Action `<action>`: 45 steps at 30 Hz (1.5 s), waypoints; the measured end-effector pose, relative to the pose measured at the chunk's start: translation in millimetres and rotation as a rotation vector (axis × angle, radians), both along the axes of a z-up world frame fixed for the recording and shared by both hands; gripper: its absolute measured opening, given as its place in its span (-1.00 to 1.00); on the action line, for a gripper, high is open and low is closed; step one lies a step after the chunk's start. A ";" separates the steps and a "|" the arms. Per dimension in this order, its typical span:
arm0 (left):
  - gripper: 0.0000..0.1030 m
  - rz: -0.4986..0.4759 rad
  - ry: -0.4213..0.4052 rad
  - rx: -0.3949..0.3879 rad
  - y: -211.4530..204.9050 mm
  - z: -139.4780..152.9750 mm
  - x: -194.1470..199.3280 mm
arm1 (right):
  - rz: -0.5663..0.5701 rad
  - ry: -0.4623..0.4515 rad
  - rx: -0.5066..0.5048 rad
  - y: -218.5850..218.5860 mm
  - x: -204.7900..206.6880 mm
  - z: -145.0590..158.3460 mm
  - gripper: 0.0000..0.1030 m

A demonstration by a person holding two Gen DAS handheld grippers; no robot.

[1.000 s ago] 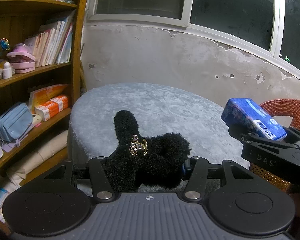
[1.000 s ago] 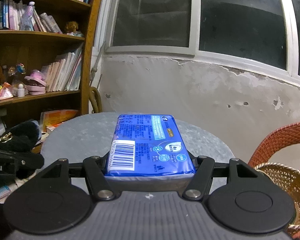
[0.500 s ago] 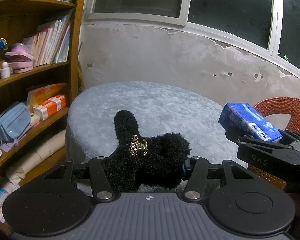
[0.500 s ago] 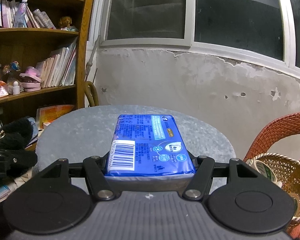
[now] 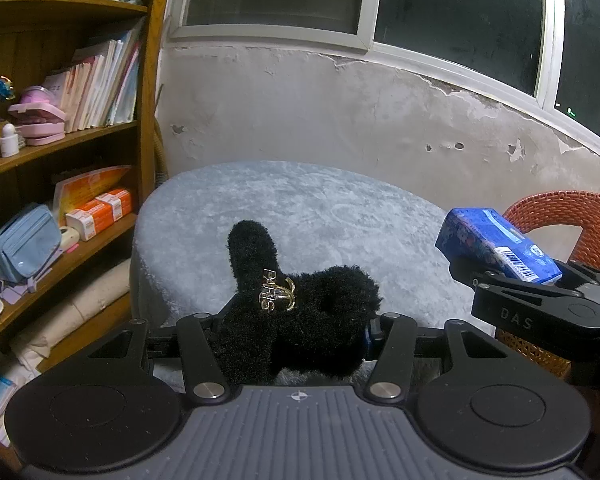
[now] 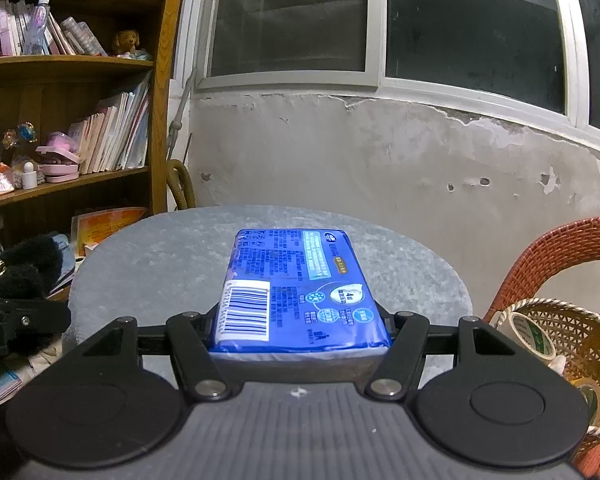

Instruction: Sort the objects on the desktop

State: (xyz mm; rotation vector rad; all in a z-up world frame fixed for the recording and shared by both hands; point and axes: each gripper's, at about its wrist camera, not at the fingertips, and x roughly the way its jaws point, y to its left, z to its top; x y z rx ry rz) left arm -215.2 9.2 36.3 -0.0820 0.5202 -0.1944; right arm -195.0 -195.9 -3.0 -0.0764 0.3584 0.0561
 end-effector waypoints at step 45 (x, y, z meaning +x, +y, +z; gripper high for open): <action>0.16 -0.192 0.144 -0.079 -13.1 -19.1 12.5 | 0.046 -0.027 0.025 -5.7 -5.1 -0.2 0.17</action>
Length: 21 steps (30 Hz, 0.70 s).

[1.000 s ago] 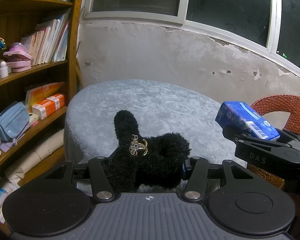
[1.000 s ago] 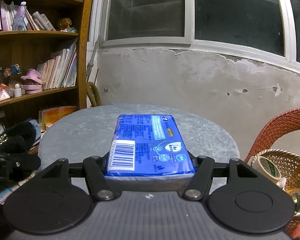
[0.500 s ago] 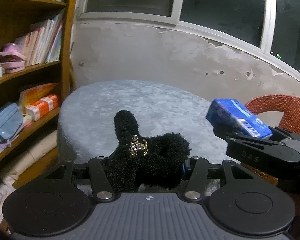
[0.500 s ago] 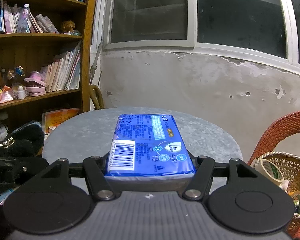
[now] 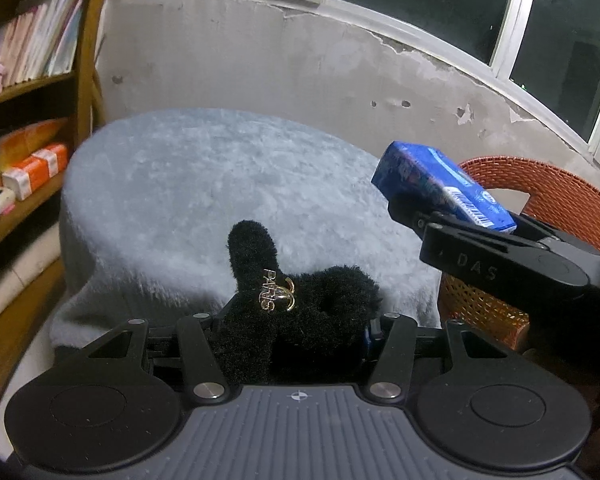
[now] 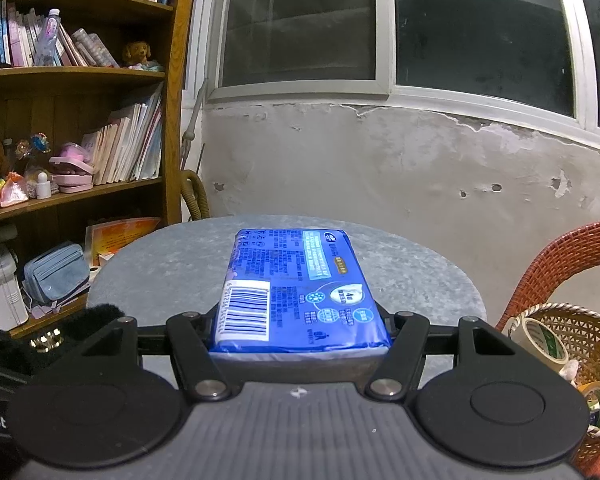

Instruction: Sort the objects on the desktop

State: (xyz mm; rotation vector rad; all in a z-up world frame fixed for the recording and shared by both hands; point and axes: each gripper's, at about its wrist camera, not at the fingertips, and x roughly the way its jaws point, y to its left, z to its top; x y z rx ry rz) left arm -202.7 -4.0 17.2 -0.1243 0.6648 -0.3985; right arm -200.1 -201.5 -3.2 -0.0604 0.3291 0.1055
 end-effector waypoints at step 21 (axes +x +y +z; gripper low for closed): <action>0.16 0.005 -0.042 0.017 -4.6 4.4 -4.5 | 0.009 -0.002 0.005 -1.7 0.2 1.2 0.17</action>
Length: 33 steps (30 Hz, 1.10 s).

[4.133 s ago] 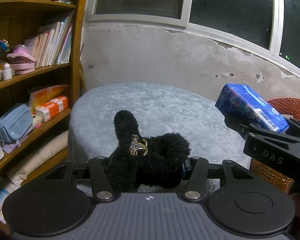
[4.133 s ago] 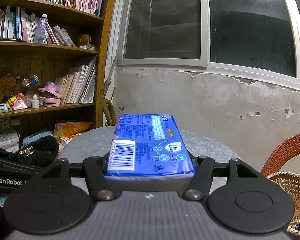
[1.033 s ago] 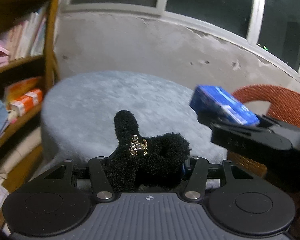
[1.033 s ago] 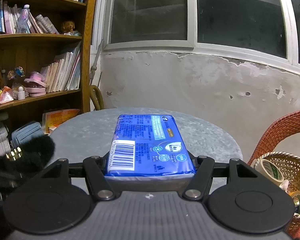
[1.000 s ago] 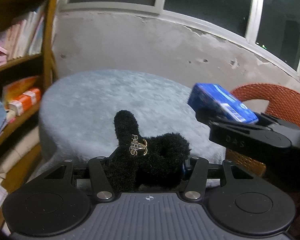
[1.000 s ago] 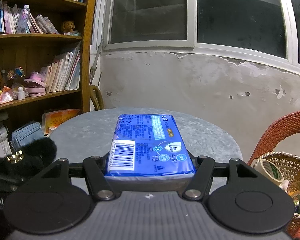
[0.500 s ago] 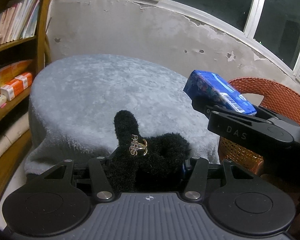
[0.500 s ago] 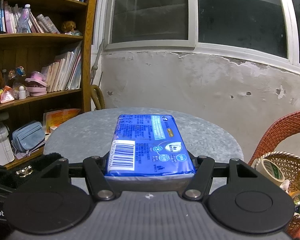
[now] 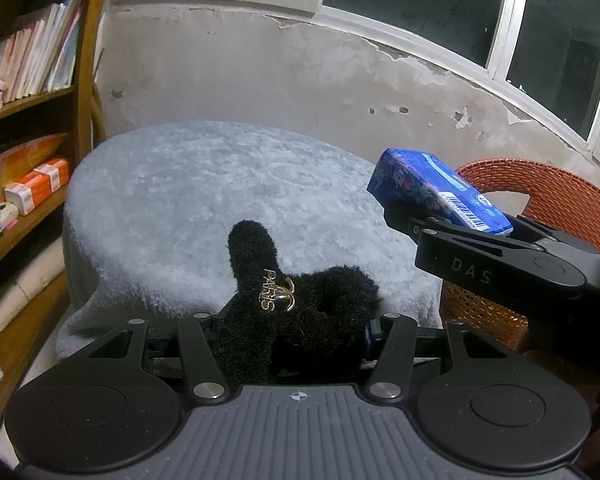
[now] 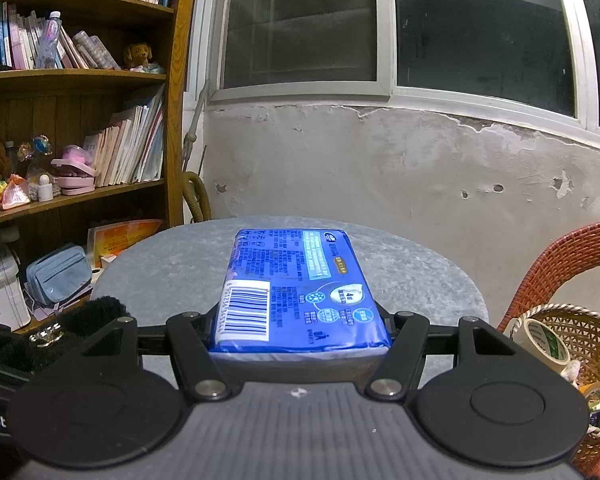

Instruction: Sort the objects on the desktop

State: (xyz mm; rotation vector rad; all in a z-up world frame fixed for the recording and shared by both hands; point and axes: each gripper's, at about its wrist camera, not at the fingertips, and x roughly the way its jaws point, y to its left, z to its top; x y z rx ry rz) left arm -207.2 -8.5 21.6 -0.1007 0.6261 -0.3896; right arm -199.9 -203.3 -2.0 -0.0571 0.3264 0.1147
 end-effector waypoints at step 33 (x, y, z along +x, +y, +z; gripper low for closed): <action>0.16 -0.005 -0.018 0.003 2.3 1.3 0.4 | 0.004 -0.007 0.004 2.0 0.0 2.4 0.17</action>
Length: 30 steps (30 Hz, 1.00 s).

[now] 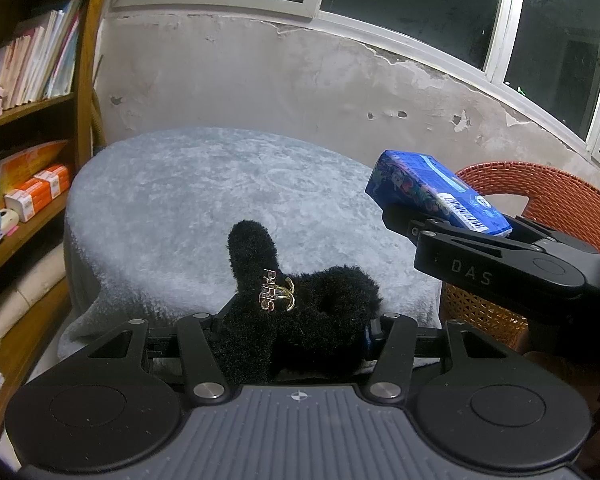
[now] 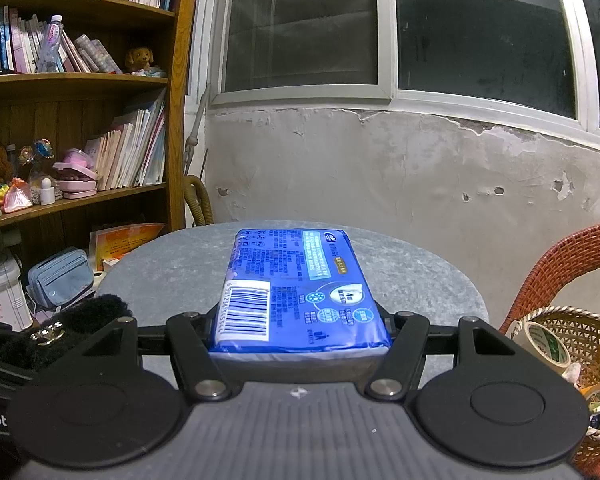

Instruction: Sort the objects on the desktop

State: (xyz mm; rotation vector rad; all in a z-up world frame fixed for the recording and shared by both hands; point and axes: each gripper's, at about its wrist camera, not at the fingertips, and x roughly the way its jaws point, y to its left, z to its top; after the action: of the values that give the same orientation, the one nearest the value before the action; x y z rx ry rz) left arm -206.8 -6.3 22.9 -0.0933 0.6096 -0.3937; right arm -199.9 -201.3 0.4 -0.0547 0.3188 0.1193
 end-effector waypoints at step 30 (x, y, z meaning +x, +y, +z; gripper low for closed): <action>0.16 -0.003 -0.010 0.002 -0.9 0.8 -1.7 | 0.001 -0.009 0.004 3.2 0.3 1.1 0.17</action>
State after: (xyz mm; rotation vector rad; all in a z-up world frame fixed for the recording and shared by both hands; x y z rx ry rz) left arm -208.5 -7.2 23.6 -0.0884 0.6005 -0.3965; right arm -199.7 -198.1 1.5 -0.0512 0.3092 0.1207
